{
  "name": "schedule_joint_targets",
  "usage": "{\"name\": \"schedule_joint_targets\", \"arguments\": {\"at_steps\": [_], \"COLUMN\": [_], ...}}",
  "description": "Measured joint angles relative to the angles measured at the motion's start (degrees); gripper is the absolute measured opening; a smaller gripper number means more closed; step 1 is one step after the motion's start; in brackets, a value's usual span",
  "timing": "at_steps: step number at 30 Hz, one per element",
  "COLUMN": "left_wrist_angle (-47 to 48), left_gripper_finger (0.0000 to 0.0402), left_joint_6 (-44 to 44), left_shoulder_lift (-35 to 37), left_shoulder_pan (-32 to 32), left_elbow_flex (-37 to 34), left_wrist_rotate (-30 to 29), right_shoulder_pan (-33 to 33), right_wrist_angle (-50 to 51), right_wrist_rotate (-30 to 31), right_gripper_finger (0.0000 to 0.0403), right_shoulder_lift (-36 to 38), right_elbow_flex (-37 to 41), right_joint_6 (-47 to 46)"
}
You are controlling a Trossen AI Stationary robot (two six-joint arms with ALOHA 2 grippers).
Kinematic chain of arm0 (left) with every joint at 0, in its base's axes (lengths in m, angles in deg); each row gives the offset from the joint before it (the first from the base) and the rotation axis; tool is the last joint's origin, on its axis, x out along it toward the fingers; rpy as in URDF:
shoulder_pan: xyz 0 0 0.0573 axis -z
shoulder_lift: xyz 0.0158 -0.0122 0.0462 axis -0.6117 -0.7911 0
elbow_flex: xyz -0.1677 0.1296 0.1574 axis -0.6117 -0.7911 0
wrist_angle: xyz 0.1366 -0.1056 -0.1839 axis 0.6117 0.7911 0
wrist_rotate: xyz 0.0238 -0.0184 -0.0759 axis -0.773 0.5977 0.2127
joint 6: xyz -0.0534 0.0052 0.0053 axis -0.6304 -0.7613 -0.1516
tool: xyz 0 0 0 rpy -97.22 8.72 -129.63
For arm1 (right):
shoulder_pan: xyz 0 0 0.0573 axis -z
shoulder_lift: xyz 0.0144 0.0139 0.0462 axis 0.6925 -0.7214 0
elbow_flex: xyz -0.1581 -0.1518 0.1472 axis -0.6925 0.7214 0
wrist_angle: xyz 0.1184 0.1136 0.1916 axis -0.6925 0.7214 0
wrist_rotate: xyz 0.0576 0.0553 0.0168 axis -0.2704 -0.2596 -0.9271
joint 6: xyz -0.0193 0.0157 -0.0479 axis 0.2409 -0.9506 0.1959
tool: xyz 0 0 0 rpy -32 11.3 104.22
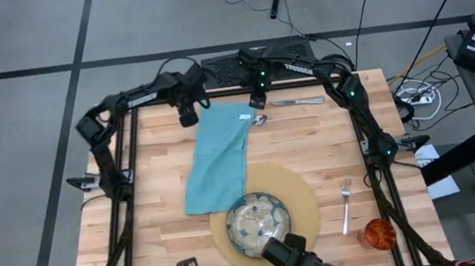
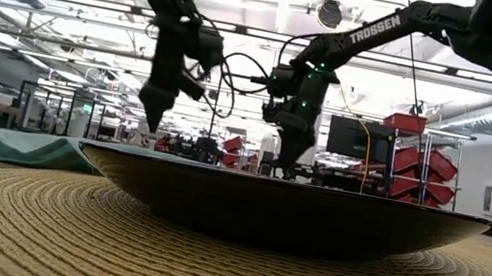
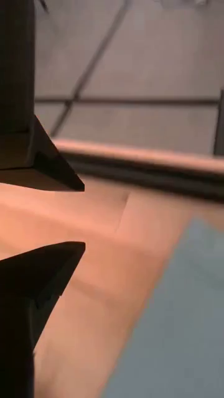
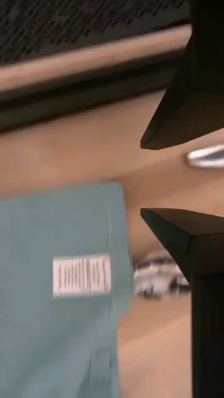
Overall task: Set table place
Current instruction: Fold the blue napkin
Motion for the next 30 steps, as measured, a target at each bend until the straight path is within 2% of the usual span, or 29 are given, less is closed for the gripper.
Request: {"name": "schedule_joint_targets", "arguments": {"at_steps": [4,8,15,19,24,30], "left_wrist_angle": [0.34,1.9,5.83,9.67,13.06,14.34], "left_gripper_finger": [0.0128,0.0128,0.0128,0.0128,0.0128,0.0128], "left_joint_6": [1.78,6.39,8.22,7.05,6.69,7.04], "left_shoulder_lift": [-3.92,-5.38,-7.45,-10.82,-16.06,-22.22], "left_shoulder_pan": [1.26,1.41,-4.31,-7.93,-10.25,-10.48], "left_elbow_flex": [3.17,5.66,11.61,15.94,21.53,28.01], "left_wrist_rotate": [-2.33,2.59,24.37,32.04,36.27,35.19], "right_shoulder_pan": [0.04,0.94,5.27,7.19,7.52,7.08], "right_wrist_angle": [0.17,0.43,1.83,2.28,1.78,0.49], "right_wrist_rotate": [-0.35,-8.19,-22.11,-28.19,-27.62,-24.02], "right_gripper_finger": [0.0157,0.0157,0.0157,0.0157,0.0158,0.0158], "right_shoulder_lift": [0.0,0.0,0.0,-0.8,-3.76,-6.98], "right_elbow_flex": [0.0,0.0,0.0,-0.07,-0.07,-0.34], "right_joint_6": [0.12,1.63,1.08,0.38,0.44,1.71]}}
